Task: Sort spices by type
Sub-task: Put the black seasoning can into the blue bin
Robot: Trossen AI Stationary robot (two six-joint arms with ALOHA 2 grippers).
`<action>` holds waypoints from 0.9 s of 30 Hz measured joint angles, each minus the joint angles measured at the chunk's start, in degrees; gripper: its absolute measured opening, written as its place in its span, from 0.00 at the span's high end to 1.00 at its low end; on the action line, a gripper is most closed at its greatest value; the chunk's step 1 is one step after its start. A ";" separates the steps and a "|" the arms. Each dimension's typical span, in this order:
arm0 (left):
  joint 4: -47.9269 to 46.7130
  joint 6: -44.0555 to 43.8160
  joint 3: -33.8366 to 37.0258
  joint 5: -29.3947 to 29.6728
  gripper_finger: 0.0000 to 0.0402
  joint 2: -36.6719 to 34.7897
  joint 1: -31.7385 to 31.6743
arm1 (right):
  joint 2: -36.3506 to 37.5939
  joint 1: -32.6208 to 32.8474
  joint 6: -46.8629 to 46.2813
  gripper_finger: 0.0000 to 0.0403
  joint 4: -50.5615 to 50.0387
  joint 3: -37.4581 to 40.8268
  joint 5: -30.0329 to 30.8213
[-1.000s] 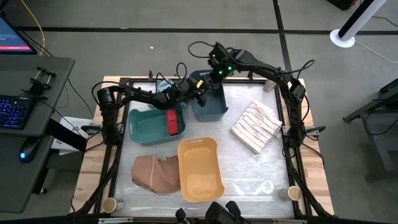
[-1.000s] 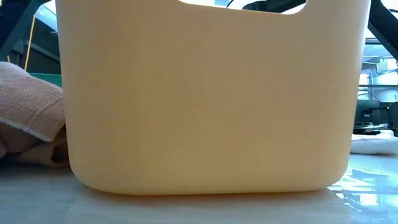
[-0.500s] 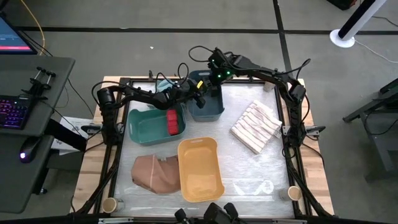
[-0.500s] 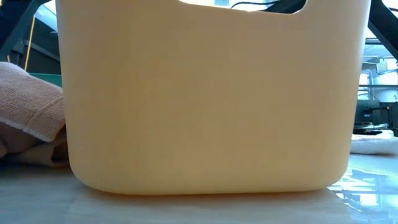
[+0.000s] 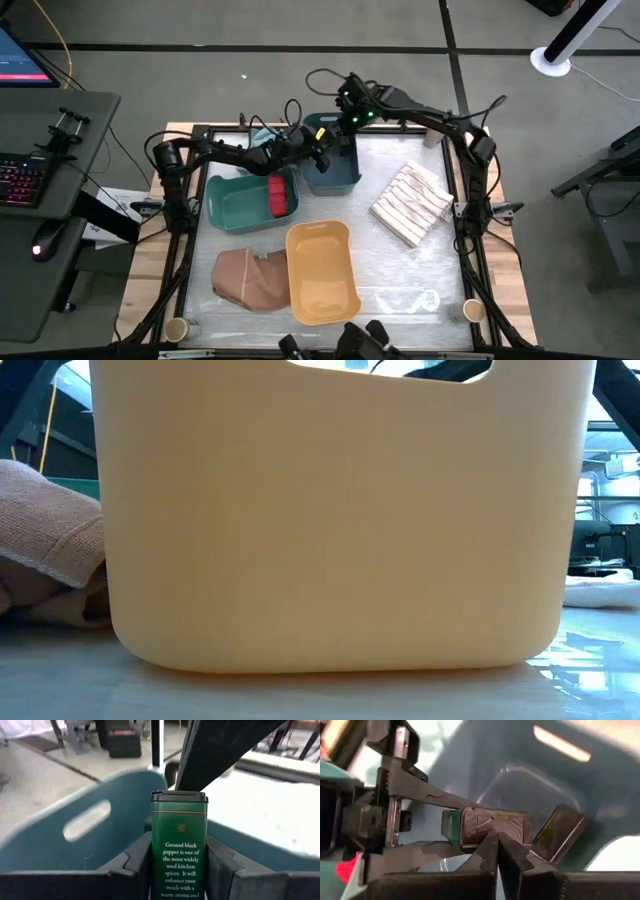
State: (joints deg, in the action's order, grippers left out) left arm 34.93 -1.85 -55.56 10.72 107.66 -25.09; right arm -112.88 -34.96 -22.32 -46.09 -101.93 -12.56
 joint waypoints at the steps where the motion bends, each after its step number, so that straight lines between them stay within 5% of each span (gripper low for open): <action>1: 0.22 0.05 -0.09 -0.06 0.69 -0.67 -0.03 | 0.91 -0.39 1.27 1.00 -0.06 -0.01 -0.02; 6: -0.30 2.62 -0.16 -2.27 0.69 -4.16 -0.64 | 5.82 -2.47 8.81 1.00 -0.55 -0.09 -0.56; 11: -2.04 7.67 -0.16 -12.98 0.75 -7.53 -1.95 | 8.75 -3.46 16.97 0.98 -0.62 -0.13 -7.16; 17: -4.82 9.82 -0.14 -13.74 0.81 -8.17 -2.93 | 9.11 -0.63 29.44 0.74 -1.70 -0.13 -8.22; 23: -7.09 9.62 -0.10 -13.64 0.81 -8.20 -3.47 | 9.11 5.15 50.82 0.45 -1.23 -0.13 4.54; 27: -6.80 9.67 -0.10 -14.18 0.81 -8.20 -3.45 | 9.11 7.66 60.51 0.40 -1.52 -0.13 11.01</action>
State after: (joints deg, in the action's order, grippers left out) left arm 28.13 7.82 -55.66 -3.46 99.46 -28.53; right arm -103.77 -27.30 38.20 -47.61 -102.06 -1.56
